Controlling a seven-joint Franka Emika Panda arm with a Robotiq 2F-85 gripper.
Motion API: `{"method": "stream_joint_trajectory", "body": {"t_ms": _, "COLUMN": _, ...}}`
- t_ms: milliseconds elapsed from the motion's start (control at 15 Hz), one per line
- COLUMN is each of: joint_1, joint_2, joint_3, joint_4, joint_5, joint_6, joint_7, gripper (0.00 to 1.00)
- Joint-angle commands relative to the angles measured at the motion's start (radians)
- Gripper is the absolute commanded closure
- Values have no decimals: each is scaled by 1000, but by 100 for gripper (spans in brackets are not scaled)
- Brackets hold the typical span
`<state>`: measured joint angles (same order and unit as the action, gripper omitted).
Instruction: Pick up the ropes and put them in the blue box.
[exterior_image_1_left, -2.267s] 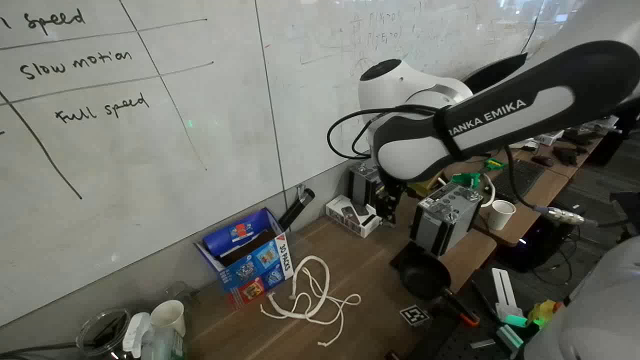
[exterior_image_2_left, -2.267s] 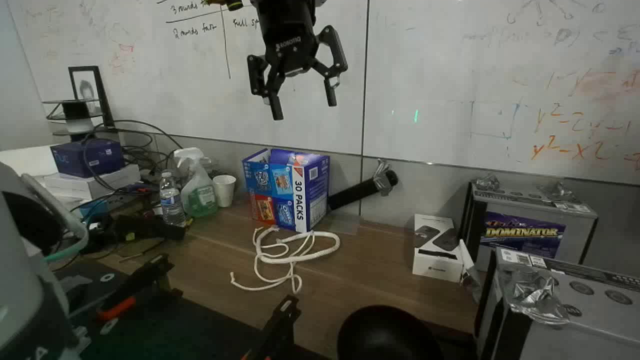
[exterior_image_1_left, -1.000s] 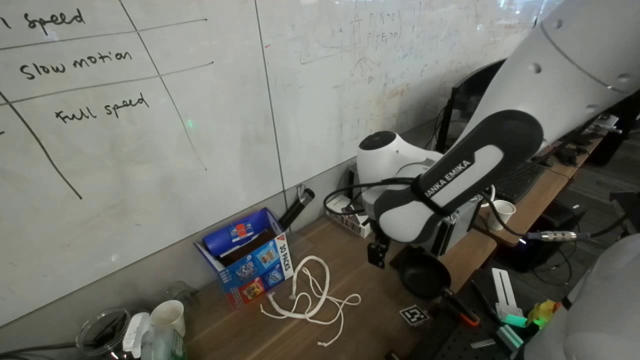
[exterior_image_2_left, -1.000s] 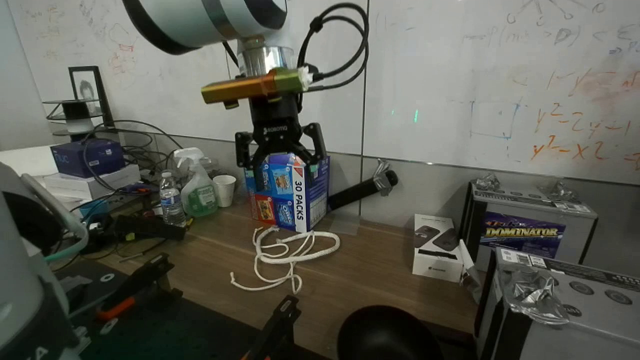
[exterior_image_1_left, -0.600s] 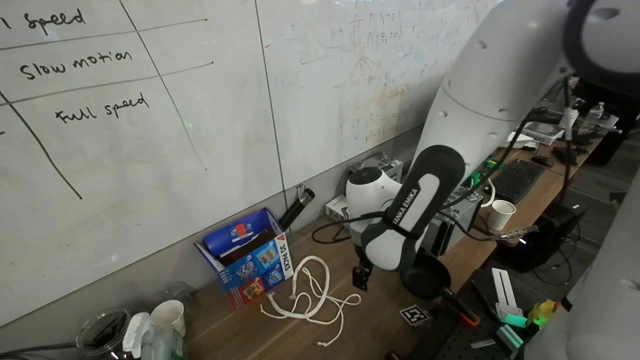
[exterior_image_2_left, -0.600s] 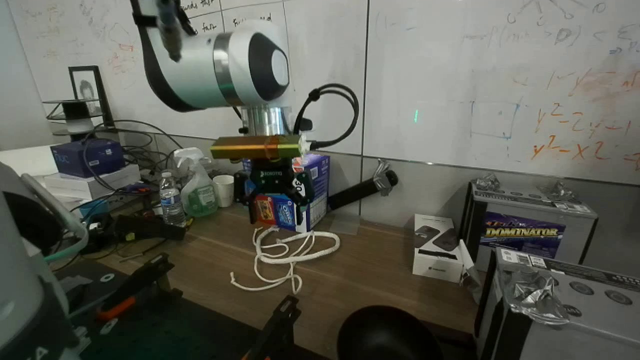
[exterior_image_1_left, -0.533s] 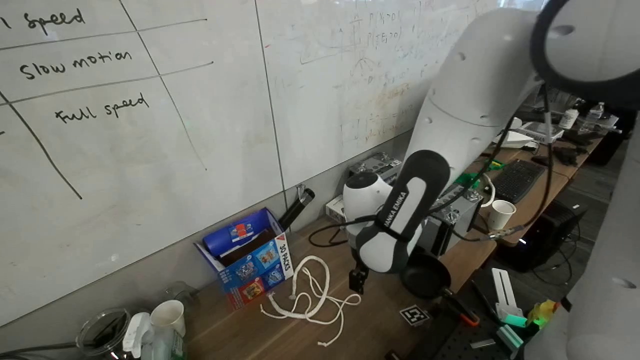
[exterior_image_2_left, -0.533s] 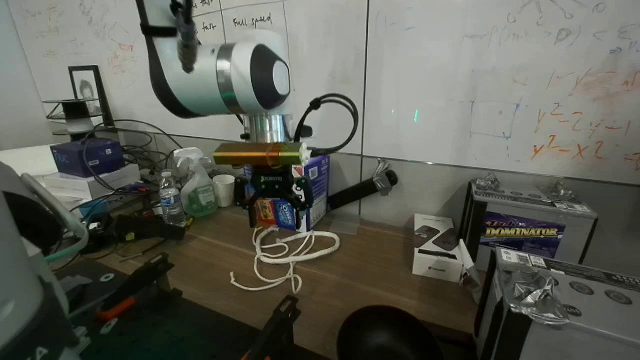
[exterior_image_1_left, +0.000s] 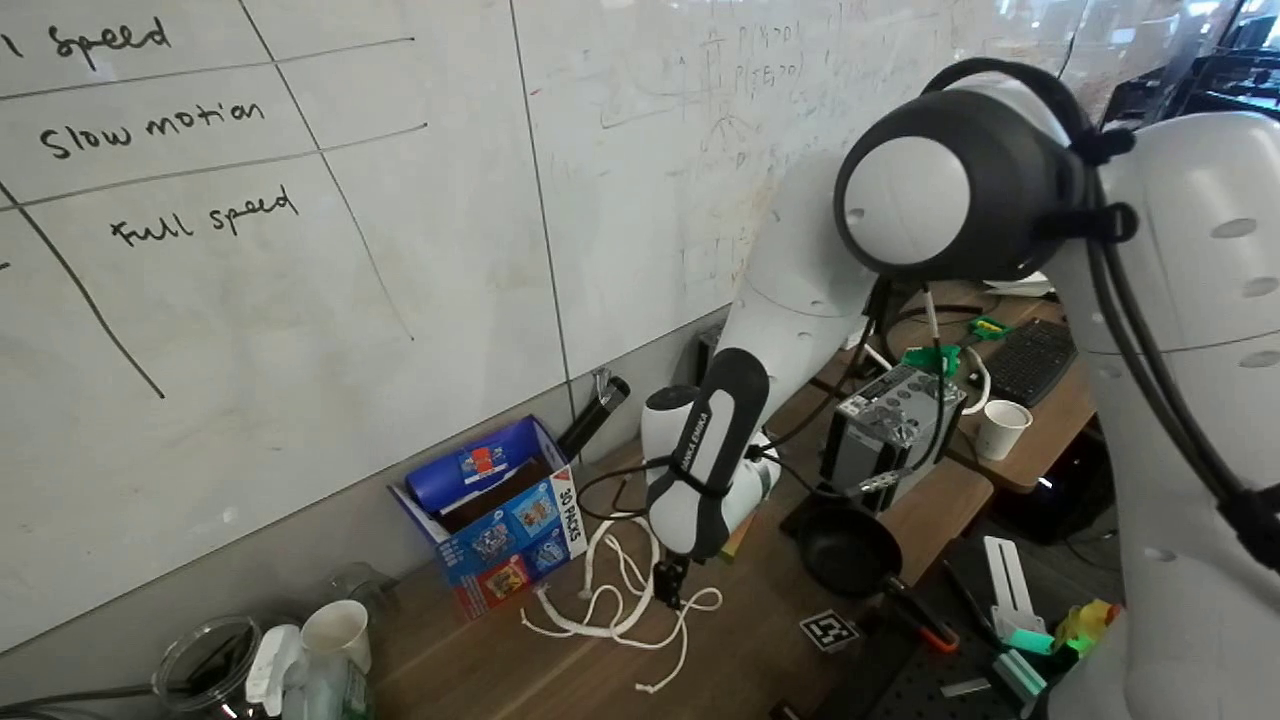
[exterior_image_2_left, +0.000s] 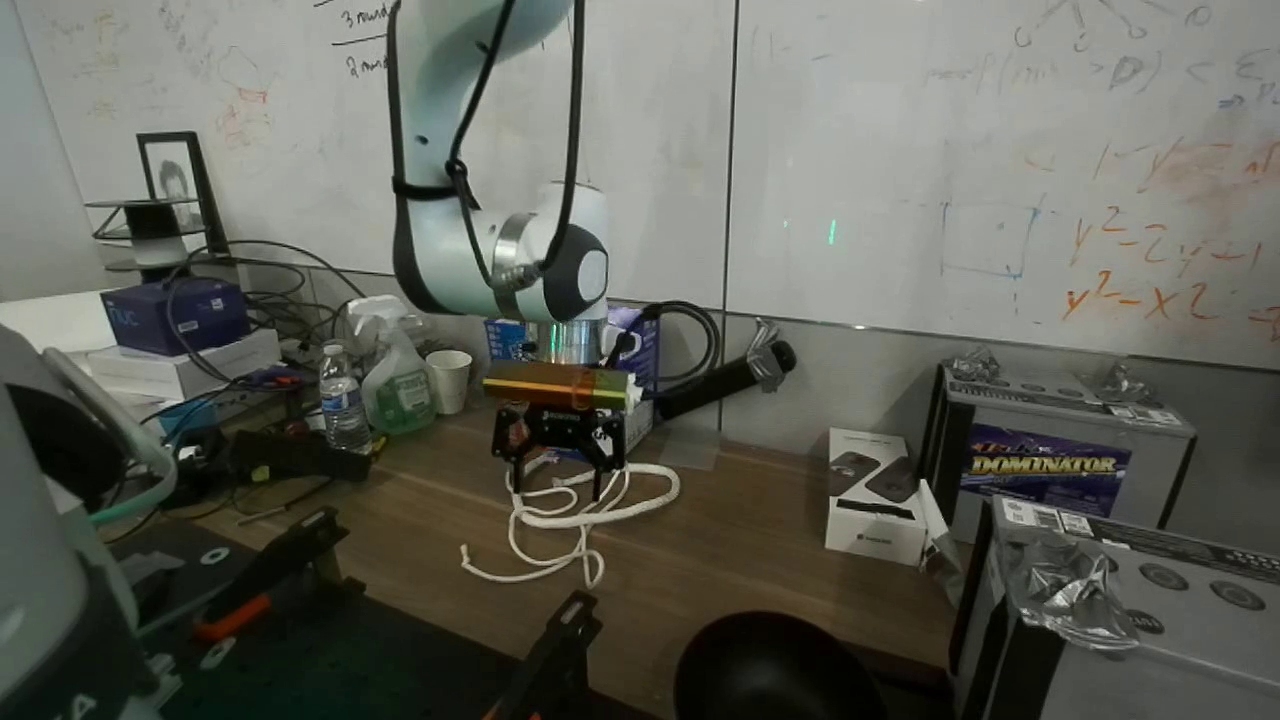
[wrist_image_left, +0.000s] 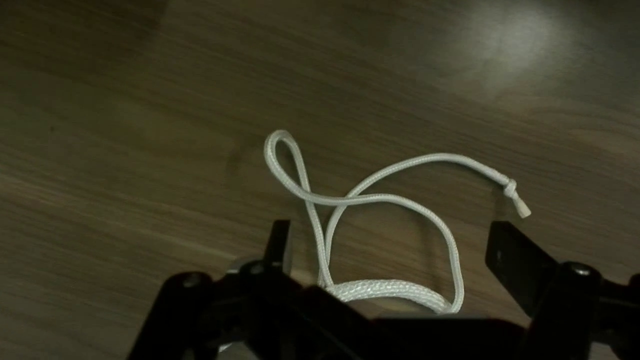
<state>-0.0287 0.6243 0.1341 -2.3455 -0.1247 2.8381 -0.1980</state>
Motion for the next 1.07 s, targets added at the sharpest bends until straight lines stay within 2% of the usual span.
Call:
{"method": "stream_joint_trajectory", "body": {"t_ms": 0, "joint_1": -61, "joint_2": 113, "joint_3": 40, "joint_4": 130, "joint_5": 21, "joint_6": -23, "joint_7": -86, "gripper": 0}}
{"method": "stream_joint_trajectory", "body": {"t_ms": 200, "joint_1": -101, "joint_2": 165, "joint_3": 58, "joint_4": 172, "joint_5": 17, "joint_6": -12, "joint_7": -125, "gripper": 0}}
{"method": "stream_joint_trajectory", "body": {"t_ms": 400, "joint_1": -112, "joint_2": 208, "joint_3": 52, "joint_4": 200, "joint_5": 9, "joint_6": 12, "joint_7": -138, "gripper": 0}}
{"method": "stream_joint_trajectory", "body": {"t_ms": 1000, "joint_1": -95, "joint_2": 327, "joint_3": 45, "joint_4": 281, "joint_5": -3, "joint_6": 57, "joint_7": -129, "gripper": 0}}
